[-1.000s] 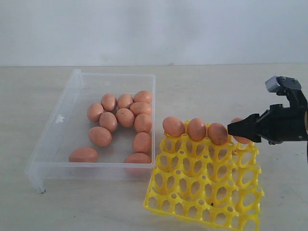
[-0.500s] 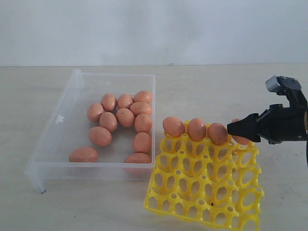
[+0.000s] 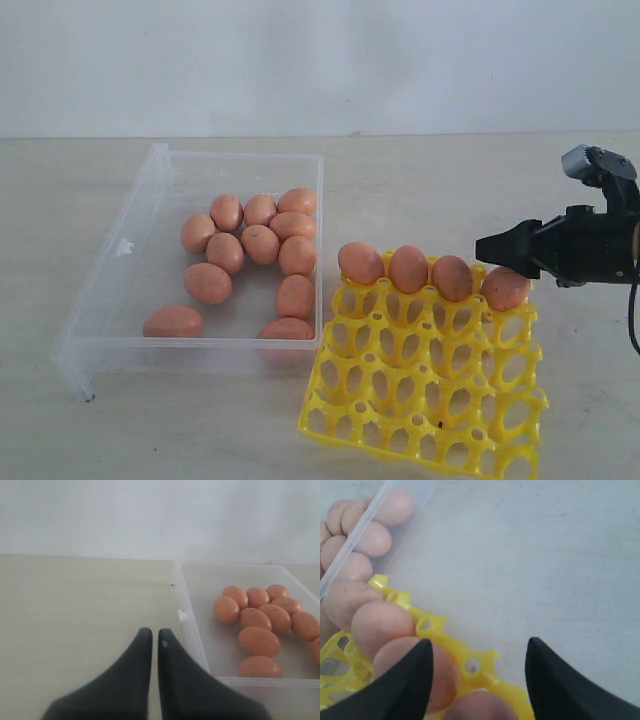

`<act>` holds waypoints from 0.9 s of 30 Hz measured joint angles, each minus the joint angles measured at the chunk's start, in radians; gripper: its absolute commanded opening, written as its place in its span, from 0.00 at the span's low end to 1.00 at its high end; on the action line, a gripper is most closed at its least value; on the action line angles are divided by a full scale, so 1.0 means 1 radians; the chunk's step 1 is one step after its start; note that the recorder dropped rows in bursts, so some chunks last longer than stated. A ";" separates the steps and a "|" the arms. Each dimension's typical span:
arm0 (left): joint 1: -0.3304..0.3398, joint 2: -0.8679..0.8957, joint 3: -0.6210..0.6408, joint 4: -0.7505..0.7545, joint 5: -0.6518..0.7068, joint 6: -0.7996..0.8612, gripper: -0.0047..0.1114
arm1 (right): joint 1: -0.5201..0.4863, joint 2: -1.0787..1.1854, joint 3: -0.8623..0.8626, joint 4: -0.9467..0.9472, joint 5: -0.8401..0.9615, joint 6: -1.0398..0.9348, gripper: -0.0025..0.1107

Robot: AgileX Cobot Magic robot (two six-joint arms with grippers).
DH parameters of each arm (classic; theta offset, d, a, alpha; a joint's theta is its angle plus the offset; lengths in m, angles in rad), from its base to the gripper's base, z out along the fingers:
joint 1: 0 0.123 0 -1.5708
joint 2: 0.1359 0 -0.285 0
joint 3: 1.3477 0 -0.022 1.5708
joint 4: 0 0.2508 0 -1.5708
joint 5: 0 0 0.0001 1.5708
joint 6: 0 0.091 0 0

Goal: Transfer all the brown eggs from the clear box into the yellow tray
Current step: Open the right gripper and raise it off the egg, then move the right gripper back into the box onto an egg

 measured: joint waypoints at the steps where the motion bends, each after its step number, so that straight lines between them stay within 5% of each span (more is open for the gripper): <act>1: 0.000 0.000 0.000 0.000 0.000 0.000 0.08 | 0.000 0.000 0.000 0.017 -0.005 0.000 0.45; 7: 0.000 0.000 0.000 0.000 0.000 0.000 0.08 | 0.002 -0.002 0.000 0.155 -0.377 0.009 0.45; 15: 0.000 0.000 0.000 0.000 0.000 0.000 0.08 | 0.229 -0.106 -0.205 0.216 -0.404 0.035 0.31; 22: 0.000 0.000 0.000 0.000 0.000 0.000 0.08 | 0.560 -0.153 -0.480 0.157 -0.007 0.035 0.02; 27: 0.000 0.000 0.000 0.000 0.000 0.000 0.08 | 0.779 -0.146 -0.617 0.001 0.326 0.027 0.02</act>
